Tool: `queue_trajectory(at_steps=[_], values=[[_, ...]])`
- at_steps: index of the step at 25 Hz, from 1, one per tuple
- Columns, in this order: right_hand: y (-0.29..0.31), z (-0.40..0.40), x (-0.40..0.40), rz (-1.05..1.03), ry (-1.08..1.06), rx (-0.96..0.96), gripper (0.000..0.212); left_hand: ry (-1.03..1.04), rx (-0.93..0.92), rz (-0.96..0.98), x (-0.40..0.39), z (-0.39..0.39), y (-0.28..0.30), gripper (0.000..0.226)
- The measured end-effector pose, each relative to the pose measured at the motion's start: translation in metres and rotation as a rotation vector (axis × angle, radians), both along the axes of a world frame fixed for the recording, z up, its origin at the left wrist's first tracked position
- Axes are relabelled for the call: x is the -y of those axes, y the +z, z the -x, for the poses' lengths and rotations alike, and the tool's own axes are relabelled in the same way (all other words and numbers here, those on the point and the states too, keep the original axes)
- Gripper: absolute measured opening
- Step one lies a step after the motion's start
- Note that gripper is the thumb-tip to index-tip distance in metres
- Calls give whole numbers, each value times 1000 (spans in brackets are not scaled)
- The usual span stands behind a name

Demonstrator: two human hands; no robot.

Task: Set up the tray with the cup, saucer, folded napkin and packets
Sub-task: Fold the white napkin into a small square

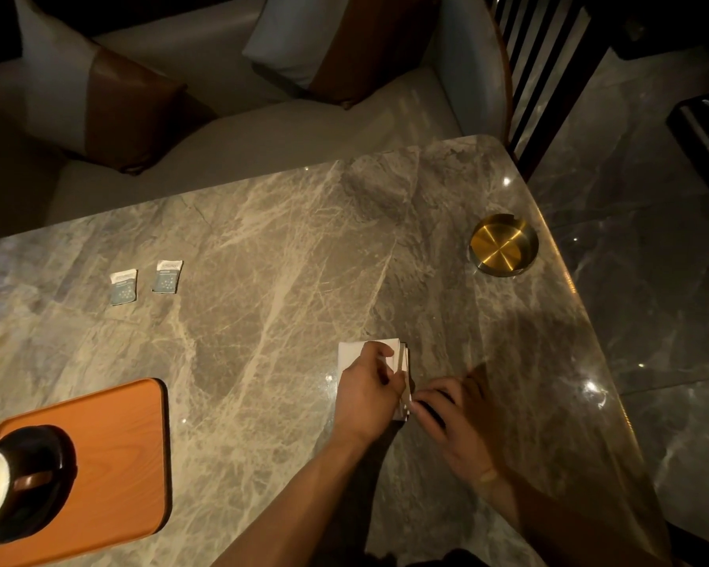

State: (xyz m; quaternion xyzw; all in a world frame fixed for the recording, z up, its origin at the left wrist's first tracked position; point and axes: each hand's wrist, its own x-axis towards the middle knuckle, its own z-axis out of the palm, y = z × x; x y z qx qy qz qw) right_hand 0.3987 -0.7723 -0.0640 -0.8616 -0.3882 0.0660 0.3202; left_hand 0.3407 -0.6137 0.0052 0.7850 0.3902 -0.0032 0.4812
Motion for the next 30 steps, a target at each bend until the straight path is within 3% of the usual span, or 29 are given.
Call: queue_trajectory(at_steps=[4, 10, 13, 15, 22, 27, 30], values=[[18, 16, -19, 111, -161, -191, 33, 71, 52, -1, -9, 9, -1, 21], [21, 20, -20, 161, -153, -113, 9, -112, -248, -223, -13, 12, 2, 31], [19, 20, -17, 146, -99, -39, 17, -183, -377, -382, -7, 1, 0, 45], [18, 19, -16, 133, -76, -16, 28, -263, -415, -417, -3, -5, -3, 39], [20, 27, -21, 157, -70, -44, 29, -346, -325, -353, -6, 3, -12, 24], [19, 26, -21, 148, -62, -22, 21, -256, -203, -150, -18, 11, -15, 16], [19, 27, -21, 161, -50, 0, 21, -331, -215, -241, -18, 12, -15, 19]])
